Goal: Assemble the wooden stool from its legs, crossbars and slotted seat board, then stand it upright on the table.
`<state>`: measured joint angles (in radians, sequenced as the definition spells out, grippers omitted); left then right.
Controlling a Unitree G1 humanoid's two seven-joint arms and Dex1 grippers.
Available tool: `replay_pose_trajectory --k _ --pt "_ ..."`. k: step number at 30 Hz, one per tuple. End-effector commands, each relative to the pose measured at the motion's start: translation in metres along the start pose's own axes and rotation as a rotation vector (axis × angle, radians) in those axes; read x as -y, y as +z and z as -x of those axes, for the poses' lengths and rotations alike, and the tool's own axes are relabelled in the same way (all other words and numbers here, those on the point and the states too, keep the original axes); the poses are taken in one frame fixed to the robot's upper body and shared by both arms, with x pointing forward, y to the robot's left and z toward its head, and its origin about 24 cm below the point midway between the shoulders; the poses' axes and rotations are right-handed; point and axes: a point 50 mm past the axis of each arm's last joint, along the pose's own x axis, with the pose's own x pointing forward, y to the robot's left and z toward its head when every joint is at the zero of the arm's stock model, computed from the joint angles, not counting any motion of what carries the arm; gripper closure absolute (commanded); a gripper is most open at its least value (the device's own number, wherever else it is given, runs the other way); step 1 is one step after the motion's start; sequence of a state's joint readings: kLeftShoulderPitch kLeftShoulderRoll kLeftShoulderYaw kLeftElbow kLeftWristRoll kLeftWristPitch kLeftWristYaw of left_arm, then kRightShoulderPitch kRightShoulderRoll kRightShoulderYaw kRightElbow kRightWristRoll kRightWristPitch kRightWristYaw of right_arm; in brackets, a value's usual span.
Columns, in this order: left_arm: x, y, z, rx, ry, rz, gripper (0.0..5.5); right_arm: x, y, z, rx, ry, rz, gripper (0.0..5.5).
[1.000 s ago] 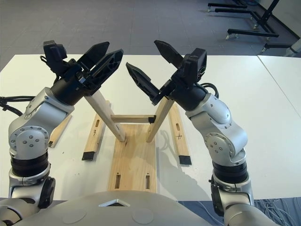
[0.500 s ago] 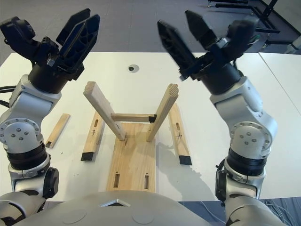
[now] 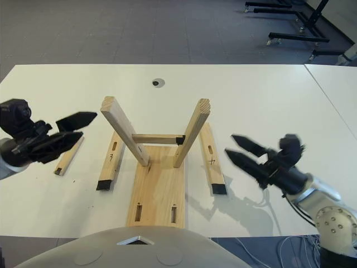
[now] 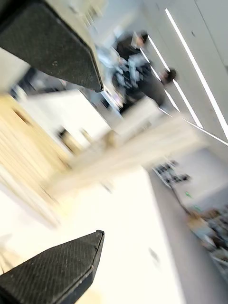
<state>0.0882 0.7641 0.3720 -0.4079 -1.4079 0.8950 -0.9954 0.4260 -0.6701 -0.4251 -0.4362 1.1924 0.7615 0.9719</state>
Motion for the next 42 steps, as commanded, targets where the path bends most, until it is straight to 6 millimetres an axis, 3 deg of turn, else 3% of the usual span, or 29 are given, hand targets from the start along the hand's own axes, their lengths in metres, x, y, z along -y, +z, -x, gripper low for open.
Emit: replay_pose_trajectory --k 1,6,10,17,24,27,34,42 --pt "0.002 -0.021 -0.008 -0.069 -0.07 0.145 1.19 -0.005 -0.019 -0.023 -0.179 0.126 -0.058 0.14" --pt "-0.006 -0.045 -0.022 -0.133 -0.103 0.273 1.19 0.005 -0.03 -0.054 -0.268 0.19 -0.047 0.14" --pt "-0.022 -0.064 -0.028 -0.217 -0.033 0.315 1.19 0.01 -0.028 -0.074 -0.29 0.225 0.003 0.14" --pt "-0.052 -0.093 -0.036 -0.358 0.085 0.323 1.19 0.027 -0.05 -0.087 -0.369 0.225 -0.072 0.14" --pt "-0.08 -0.094 -0.037 -0.342 0.232 0.19 1.19 0.033 -0.059 -0.098 -0.387 0.227 -0.082 0.14" --pt "-0.086 -0.094 -0.039 -0.347 0.247 0.167 1.19 0.044 -0.063 -0.104 -0.397 0.168 -0.022 0.14" --pt "-0.1 -0.088 -0.053 -0.351 0.266 0.057 1.19 0.076 -0.04 -0.12 -0.299 0.055 0.112 0.14" --pt "-0.12 -0.076 -0.06 -0.284 0.355 -0.034 1.19 0.086 -0.034 -0.129 -0.265 0.034 0.158 0.14"
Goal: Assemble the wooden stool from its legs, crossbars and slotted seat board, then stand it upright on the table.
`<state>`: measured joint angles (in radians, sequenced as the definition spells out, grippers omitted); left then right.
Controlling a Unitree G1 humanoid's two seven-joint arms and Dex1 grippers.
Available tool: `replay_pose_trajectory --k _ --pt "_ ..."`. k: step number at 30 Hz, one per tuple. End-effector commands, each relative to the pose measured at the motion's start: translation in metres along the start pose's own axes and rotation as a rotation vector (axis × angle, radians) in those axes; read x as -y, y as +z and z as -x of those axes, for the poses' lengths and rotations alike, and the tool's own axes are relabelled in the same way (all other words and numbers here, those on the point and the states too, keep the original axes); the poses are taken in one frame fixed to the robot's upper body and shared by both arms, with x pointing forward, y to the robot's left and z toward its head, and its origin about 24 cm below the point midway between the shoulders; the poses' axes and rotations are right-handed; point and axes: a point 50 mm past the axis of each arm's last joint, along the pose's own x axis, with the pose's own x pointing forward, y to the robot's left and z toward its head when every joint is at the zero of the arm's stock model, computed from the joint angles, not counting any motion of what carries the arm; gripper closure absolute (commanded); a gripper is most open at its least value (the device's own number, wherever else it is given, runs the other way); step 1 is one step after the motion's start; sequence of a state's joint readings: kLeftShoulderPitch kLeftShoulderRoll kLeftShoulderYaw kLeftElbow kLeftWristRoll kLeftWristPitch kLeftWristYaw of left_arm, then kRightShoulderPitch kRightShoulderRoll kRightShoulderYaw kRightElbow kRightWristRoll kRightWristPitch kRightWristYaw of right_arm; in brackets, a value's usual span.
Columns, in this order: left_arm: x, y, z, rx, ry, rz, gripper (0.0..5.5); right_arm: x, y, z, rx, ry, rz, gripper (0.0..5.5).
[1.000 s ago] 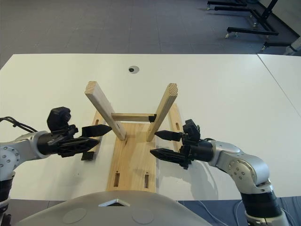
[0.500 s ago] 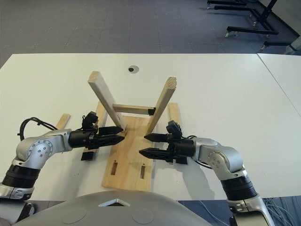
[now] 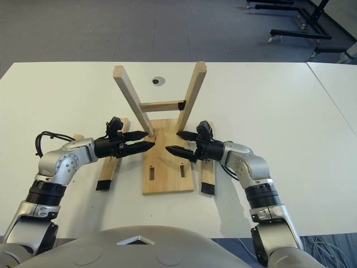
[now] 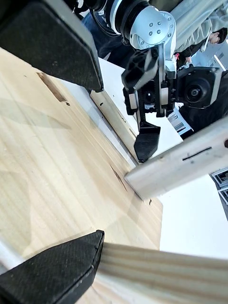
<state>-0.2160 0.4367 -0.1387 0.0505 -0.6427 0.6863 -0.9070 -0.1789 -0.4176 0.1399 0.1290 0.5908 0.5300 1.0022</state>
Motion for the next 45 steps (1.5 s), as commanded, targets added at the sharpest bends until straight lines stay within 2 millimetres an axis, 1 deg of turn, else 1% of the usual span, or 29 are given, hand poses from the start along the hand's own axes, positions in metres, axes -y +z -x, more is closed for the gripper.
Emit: replay_pose_trajectory --k 1,7,11,15,18,21,23,26,29,32,35,37,40,42,45 --pt "-0.007 0.008 -0.001 0.023 0.047 -0.037 1.19 0.007 0.002 0.0 -0.003 -0.033 0.022 0.14" --pt "-0.007 0.012 -0.001 0.044 0.04 -0.046 1.19 0.015 0.009 -0.002 0.032 -0.063 0.059 0.14" --pt "-0.009 0.015 0.004 0.078 0.057 -0.052 1.19 0.011 0.014 0.0 0.054 -0.05 0.075 0.14" --pt "-0.014 0.023 0.005 0.12 0.08 -0.093 1.19 0.009 0.021 0.011 0.068 -0.038 0.09 0.14" --pt "-0.017 0.036 0.004 0.181 0.098 -0.126 1.19 0.014 0.033 0.021 0.087 -0.066 0.131 0.14" --pt "-0.012 0.04 0.006 0.219 0.101 -0.149 1.19 0.01 0.045 0.029 0.133 -0.083 0.168 0.14" --pt "-0.005 0.038 0.009 0.225 0.101 -0.165 1.19 0.002 0.046 0.036 0.166 -0.097 0.18 0.14" --pt "0.009 0.034 0.025 0.23 0.116 -0.183 1.19 -0.017 0.039 0.057 0.208 -0.138 0.172 0.14" --pt "0.02 0.031 0.04 0.225 0.132 -0.183 1.19 -0.029 0.032 0.071 0.222 -0.181 0.158 0.14" --pt "0.026 0.028 0.054 0.189 0.184 -0.199 1.19 -0.042 0.028 0.082 0.252 -0.212 0.139 0.14" --pt "0.03 0.033 0.062 0.191 0.24 -0.224 1.19 -0.05 0.026 0.087 0.284 -0.242 0.122 0.14" --pt "0.03 0.037 0.065 0.232 0.3 -0.256 1.19 -0.053 0.027 0.087 0.298 -0.245 0.115 0.14" --pt "0.021 0.042 0.072 0.305 0.464 -0.31 1.19 -0.056 0.027 0.089 0.321 -0.265 0.112 0.14" --pt "0.017 0.041 0.084 0.294 0.542 -0.301 1.19 -0.058 0.029 0.093 0.336 -0.275 0.111 0.14" --pt "0.013 0.047 0.103 0.296 0.585 -0.315 1.19 -0.066 0.024 0.102 0.352 -0.31 0.094 0.14"
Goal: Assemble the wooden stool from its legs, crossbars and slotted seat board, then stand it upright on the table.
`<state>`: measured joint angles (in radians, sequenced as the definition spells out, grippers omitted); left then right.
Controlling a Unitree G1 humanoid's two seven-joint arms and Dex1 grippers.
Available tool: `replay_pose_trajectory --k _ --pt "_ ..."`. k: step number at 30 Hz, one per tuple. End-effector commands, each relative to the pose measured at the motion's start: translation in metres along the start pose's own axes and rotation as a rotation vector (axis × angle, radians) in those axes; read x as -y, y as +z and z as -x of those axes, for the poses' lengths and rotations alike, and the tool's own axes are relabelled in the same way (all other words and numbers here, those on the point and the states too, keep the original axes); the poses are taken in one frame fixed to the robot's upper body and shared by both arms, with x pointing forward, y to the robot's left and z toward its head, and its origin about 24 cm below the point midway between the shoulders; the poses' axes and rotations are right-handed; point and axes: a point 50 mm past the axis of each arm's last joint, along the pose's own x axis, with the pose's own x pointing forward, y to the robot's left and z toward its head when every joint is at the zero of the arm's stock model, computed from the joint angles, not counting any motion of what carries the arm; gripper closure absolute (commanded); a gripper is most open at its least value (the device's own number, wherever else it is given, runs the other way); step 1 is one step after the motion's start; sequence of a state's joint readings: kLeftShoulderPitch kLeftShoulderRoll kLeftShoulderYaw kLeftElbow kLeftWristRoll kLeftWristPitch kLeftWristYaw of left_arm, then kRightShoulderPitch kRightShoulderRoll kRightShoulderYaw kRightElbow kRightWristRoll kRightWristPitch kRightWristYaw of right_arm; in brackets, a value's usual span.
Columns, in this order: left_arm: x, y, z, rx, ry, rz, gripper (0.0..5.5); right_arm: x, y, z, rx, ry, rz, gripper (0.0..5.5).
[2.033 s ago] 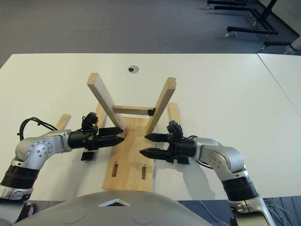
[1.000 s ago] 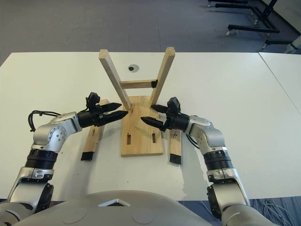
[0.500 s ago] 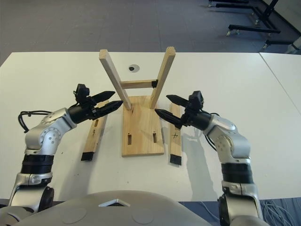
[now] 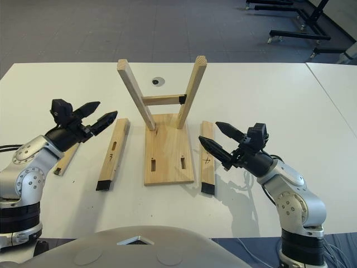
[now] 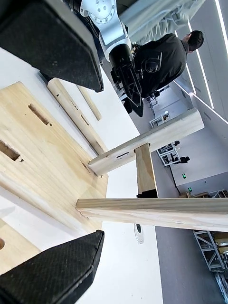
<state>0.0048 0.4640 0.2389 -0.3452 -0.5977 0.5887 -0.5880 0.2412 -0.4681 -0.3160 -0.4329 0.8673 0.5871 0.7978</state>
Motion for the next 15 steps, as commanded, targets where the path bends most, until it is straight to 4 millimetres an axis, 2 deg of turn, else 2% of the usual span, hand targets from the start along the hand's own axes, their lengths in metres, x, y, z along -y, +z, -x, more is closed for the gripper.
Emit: replay_pose_trajectory --k 1,6,15 --pt "-0.022 0.007 0.016 -0.023 0.08 -0.084 1.19 -0.007 0.0 0.013 0.01 -0.04 -0.01 0.14" --pt "-0.032 0.008 0.023 -0.037 0.144 -0.213 1.19 -0.012 -0.006 0.014 0.016 -0.041 -0.039 0.14" --pt "-0.055 -0.004 0.025 -0.164 0.289 -0.277 1.19 -0.025 -0.017 0.018 0.038 -0.072 -0.076 0.14"
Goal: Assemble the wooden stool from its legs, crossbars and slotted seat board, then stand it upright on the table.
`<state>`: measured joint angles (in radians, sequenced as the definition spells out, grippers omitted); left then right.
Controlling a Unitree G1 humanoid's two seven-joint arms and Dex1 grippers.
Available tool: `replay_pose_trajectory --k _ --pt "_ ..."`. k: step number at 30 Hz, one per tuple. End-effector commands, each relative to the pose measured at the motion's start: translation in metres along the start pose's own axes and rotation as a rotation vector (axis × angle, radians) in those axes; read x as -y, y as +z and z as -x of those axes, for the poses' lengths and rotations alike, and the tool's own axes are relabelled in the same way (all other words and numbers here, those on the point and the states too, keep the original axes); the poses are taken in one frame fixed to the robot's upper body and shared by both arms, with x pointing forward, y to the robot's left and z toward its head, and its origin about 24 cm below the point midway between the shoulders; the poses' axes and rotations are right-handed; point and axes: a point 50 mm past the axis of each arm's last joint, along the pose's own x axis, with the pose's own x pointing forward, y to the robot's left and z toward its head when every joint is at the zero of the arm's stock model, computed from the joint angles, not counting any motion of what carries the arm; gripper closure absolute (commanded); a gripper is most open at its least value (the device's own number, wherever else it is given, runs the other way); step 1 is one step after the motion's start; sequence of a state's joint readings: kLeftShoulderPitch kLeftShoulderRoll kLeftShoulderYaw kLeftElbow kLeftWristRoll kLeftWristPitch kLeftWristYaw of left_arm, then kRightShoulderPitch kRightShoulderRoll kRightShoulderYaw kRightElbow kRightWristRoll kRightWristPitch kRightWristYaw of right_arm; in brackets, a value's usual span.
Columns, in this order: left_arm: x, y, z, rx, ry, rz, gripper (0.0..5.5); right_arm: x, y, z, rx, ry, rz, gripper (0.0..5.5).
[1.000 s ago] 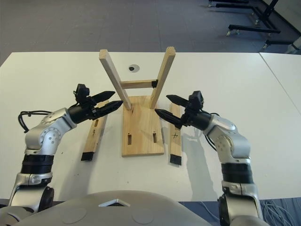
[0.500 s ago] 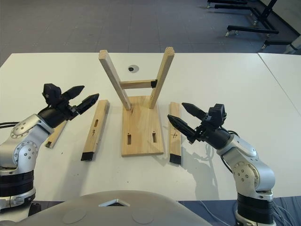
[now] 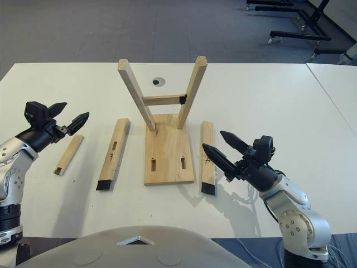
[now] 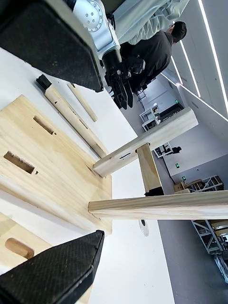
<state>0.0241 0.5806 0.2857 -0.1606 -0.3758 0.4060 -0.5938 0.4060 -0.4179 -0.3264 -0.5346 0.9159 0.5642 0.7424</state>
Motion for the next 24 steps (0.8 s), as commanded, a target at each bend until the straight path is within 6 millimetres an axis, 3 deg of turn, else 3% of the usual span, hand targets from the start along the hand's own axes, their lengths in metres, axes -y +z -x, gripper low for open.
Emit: replay_pose_trajectory --k 1,15,20,24 --pt "-0.006 -0.002 -0.004 -0.054 0.069 -0.036 1.19 -0.007 -0.002 0.003 0.015 -0.011 -0.008 0.14" --pt "-0.01 -0.019 0.005 -0.251 0.221 -0.043 1.19 -0.014 -0.009 0.007 0.014 -0.032 -0.036 0.14" --pt "0.0 -0.02 0.011 -0.348 0.205 -0.063 1.19 -0.02 -0.017 0.008 0.012 -0.04 -0.058 0.14" --pt "-0.004 -0.017 0.015 -0.384 0.186 -0.086 1.19 -0.028 -0.023 0.005 0.015 -0.032 -0.076 0.14"
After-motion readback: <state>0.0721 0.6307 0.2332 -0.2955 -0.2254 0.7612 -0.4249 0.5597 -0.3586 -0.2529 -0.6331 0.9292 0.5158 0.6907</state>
